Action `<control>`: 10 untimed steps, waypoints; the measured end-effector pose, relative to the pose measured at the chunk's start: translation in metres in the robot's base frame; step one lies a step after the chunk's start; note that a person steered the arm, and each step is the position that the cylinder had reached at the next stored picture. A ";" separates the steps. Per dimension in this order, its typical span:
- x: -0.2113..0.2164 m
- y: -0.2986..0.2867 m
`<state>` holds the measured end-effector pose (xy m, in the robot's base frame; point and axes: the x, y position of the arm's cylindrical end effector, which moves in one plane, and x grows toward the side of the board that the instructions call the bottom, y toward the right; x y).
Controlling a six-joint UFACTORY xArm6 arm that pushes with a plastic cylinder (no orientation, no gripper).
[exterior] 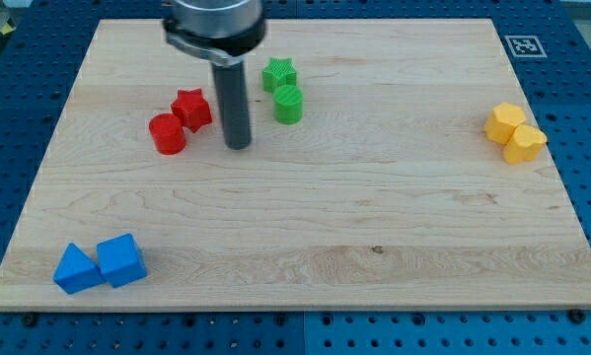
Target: Move the red star parallel to the left of the green star
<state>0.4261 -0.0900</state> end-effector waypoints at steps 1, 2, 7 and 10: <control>-0.028 -0.032; -0.045 -0.044; -0.062 -0.063; -0.078 -0.099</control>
<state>0.3480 -0.1890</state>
